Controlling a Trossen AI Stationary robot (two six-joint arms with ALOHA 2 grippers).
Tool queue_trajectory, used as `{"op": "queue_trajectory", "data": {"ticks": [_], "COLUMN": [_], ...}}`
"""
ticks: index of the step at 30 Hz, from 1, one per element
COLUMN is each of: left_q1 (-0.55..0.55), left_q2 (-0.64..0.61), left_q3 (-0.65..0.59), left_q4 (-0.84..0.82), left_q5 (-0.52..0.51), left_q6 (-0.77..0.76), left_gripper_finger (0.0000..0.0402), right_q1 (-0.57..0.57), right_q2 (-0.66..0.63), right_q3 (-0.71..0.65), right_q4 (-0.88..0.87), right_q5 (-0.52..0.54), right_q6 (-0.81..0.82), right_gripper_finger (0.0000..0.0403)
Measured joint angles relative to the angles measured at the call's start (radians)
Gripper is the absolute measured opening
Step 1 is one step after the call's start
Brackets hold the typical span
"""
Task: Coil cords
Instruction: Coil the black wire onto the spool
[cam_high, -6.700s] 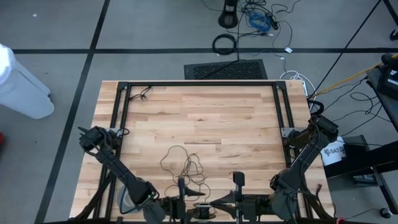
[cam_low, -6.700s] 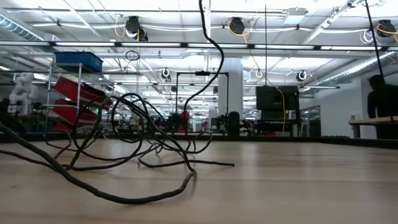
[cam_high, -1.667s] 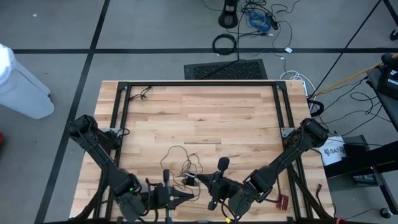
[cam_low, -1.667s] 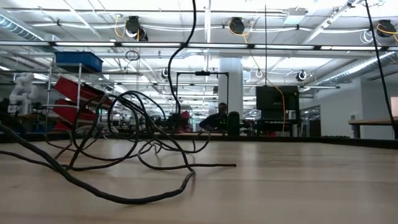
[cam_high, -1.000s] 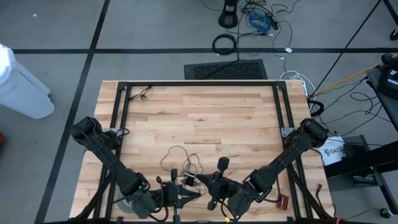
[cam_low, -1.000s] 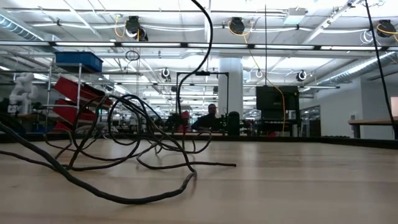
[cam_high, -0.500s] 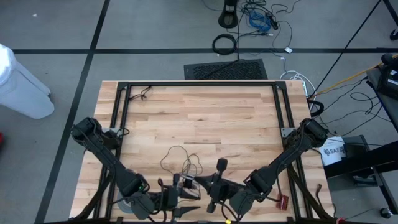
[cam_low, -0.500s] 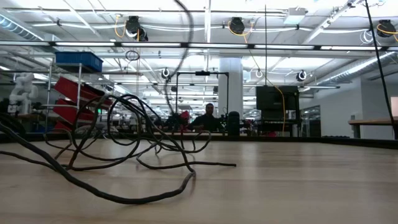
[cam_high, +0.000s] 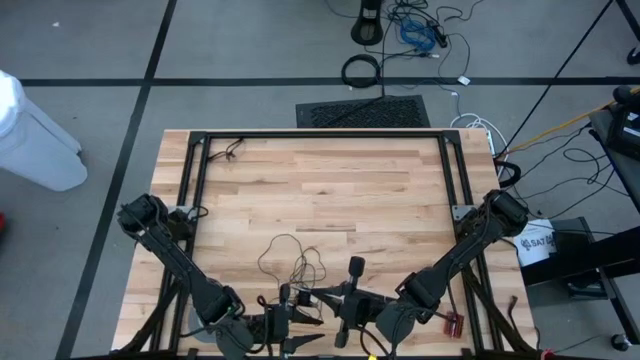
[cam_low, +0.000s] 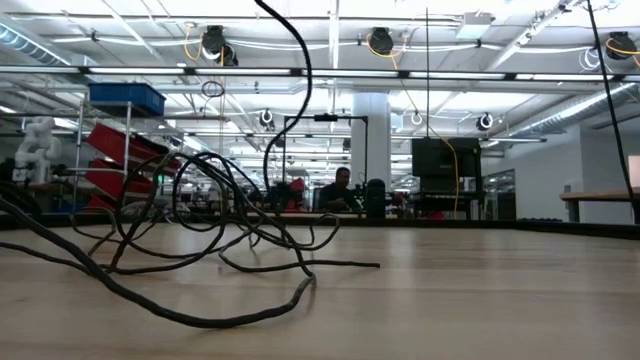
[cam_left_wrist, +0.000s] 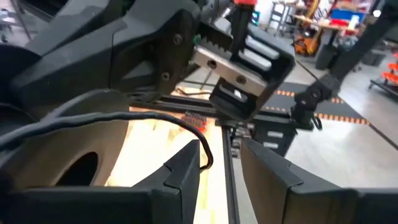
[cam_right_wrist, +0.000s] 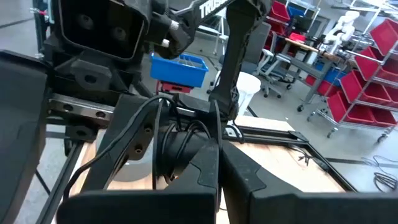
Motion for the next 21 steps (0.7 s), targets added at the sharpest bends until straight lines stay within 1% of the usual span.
{"op": "queue_trajectory", "data": {"ticks": [8, 12, 18, 21], "left_q1": [-0.01, -0.021, -0.021, -0.03], "left_q2": [-0.002, -0.004, -0.004, -0.004], "left_q3": [0.0, 0.0, 0.0, 0.0], "left_q4": [0.077, 0.106, 0.112, 0.143], "left_q5": [-0.005, 0.023, 0.025, 0.028], "left_q6": [0.051, 0.092, 0.105, 0.115], "left_gripper_finger": [0.0123, 0.0126, 0.0158, 0.017], "right_q1": [0.001, 0.0, 0.0, 0.0], "right_q2": [-0.002, -0.001, -0.004, -0.015], "right_q3": [0.001, 0.001, 0.001, 0.0], "right_q4": [-0.008, -0.013, -0.012, -0.013], "right_q5": [0.006, -0.004, -0.001, 0.001], "right_q6": [0.003, 0.003, 0.005, 0.002], "right_gripper_finger": [0.0, 0.0, 0.0, 0.0]}}
